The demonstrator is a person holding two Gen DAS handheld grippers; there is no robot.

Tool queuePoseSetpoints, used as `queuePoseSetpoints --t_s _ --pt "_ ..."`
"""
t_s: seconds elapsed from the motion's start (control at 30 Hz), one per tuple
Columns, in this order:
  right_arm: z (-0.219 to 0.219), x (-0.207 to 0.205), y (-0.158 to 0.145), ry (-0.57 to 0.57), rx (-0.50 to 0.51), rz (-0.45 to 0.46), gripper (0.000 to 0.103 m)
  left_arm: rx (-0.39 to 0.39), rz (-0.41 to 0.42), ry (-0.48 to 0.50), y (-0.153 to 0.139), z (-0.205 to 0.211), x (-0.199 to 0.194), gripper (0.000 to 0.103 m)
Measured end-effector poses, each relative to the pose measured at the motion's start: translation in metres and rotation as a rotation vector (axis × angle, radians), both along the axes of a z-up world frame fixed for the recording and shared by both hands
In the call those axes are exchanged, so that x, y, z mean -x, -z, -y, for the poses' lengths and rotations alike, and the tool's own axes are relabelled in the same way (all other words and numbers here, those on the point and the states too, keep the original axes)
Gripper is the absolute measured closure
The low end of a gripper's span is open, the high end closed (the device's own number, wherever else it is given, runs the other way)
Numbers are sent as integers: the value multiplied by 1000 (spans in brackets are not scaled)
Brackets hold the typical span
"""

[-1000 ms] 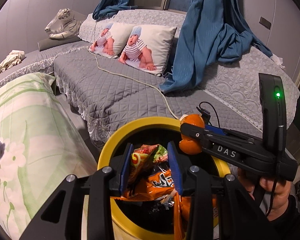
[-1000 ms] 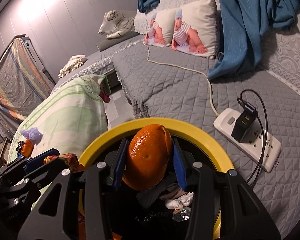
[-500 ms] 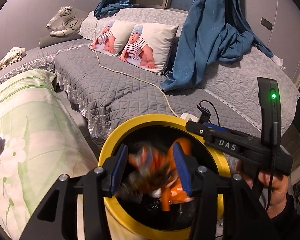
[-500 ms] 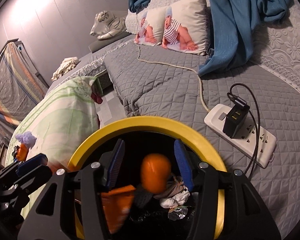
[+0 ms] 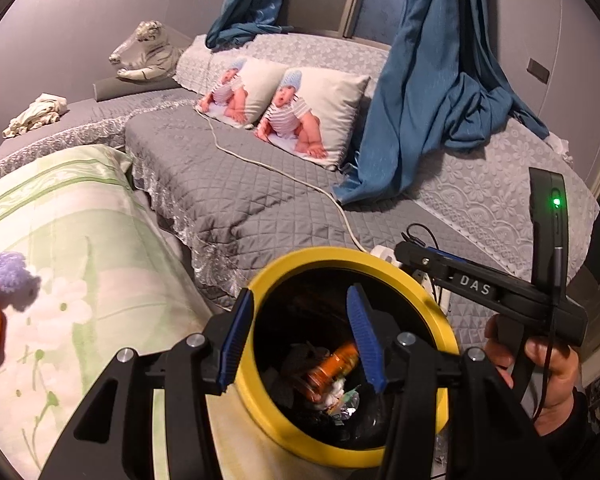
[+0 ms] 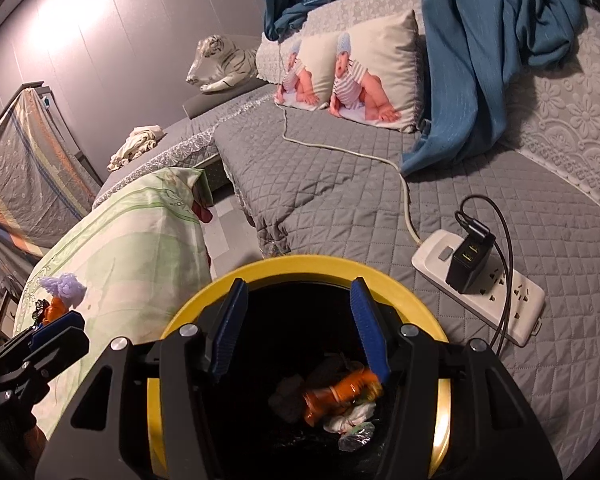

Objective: Collect trash
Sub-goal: 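Open both tools to drop the wrapper and peel into the bin, then move both tools back over the remaining trash on the bed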

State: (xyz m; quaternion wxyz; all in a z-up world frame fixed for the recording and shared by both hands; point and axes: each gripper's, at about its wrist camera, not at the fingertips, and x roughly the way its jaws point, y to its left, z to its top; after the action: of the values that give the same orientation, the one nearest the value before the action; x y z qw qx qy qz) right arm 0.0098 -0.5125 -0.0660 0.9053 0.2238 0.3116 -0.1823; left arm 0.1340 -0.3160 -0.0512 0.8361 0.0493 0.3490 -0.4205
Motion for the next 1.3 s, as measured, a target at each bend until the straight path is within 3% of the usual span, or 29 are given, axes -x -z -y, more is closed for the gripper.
queuePoseSetpoints --t_s 0.17,0.27,0.4,0.47,0.6,0.7,0.97,1.3 --pt "-16 -10 -16 -37 25 24 52 19 25 -51 -13 -27 -8 57" --pt "-28 -18 -26 -65 42 39 51 26 51 -104 -25 -47 -16 49" --pt "-45 -33 -37 -107 57 54 48 52 70 -166 -41 -75 -26 48" --pt "-55 -40 -43 -128 65 64 46 61 88 -203 -48 -92 -30 39" --pt "-82 -58 -57 -192 94 86 43 74 114 -262 -59 -123 -36 37" --pt "-103 -72 -65 -238 107 106 37 75 141 -319 -65 -150 -41 28" --pt "-161 -109 -77 -359 115 139 37 24 159 -448 -62 -216 -53 25" --pt "-218 -149 -75 -485 140 130 36 13 151 -559 -53 -274 -56 19"
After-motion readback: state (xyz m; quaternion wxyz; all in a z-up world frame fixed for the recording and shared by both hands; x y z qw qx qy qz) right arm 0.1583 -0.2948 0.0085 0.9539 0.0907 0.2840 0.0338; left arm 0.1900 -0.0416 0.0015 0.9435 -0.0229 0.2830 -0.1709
